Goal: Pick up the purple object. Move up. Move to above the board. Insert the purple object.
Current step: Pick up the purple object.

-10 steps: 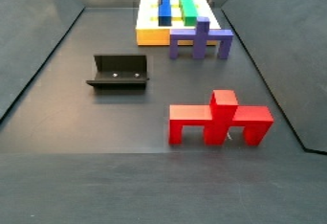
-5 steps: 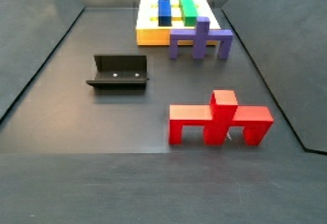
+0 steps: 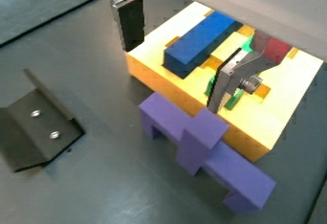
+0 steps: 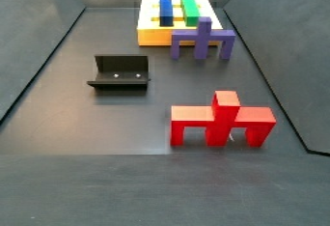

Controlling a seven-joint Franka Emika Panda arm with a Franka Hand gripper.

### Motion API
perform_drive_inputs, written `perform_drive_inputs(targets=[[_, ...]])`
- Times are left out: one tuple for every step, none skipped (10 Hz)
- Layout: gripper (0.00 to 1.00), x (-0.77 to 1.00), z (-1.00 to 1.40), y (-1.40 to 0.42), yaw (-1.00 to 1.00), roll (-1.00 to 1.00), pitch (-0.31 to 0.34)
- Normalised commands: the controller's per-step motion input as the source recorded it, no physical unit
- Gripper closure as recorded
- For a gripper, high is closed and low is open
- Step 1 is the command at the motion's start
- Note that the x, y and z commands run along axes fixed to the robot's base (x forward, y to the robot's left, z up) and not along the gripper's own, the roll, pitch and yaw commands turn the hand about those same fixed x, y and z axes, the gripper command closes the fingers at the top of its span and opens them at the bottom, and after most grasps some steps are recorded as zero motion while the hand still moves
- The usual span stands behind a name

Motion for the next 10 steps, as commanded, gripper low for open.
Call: perform_drive_inputs(targets=[[0.00,-0.18,-0.25,-0.18,0.00,0.16,-0.094],[0.00,-0.04,-0.24,-0.16,-0.01,0.14,-0.070],[0.00,0.00,-0.24,0.00,-0.19,0.17,0.000],[0.00,0.00,-0.23,0.00,-0.27,0.18,0.000],[0.00,-0.10,-0.23,0.00,-0.20,0.16,0.000],[0.00,-0.14,-0.20,0.00,-0.14,0.12,0.000],[0.00,-0.09,-0.15,0.00,-0.05,0.05,-0.004],[0.00,-0.07,-0.15,0.00,0.00,0.00,-0.027],[0.00,-0.14,-0.15,0.01,0.17,-0.01,-0.094],[0.00,-0.12,-0.16,0.01,0.23,-0.03,-0.119]])
